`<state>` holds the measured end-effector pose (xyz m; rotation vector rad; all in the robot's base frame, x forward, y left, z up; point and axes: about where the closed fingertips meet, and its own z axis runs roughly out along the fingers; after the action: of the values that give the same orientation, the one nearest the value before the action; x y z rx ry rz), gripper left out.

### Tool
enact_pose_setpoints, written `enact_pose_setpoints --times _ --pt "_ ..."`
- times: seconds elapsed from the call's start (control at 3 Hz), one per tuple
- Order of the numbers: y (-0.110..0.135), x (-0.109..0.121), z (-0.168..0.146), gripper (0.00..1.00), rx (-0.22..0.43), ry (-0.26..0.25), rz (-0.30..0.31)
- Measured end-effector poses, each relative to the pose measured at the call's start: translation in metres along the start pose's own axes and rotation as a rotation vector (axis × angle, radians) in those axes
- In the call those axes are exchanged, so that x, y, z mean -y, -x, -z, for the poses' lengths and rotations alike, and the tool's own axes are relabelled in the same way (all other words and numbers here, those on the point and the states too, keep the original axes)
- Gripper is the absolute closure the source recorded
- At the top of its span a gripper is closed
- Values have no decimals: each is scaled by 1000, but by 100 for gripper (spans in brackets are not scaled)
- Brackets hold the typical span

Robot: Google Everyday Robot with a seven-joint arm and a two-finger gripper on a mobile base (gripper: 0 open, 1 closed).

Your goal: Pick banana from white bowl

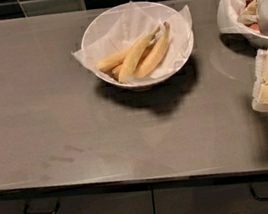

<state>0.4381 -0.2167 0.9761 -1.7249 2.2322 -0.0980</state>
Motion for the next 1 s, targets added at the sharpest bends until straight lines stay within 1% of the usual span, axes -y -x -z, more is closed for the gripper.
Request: enact_pose_setpoints --times 0.33,0.67,1.0 --pt "0 0 0 0 0 0 0" --pt "5 3 2 0 -1 -6 20" --pt "24 17 1 0 32 0 80"
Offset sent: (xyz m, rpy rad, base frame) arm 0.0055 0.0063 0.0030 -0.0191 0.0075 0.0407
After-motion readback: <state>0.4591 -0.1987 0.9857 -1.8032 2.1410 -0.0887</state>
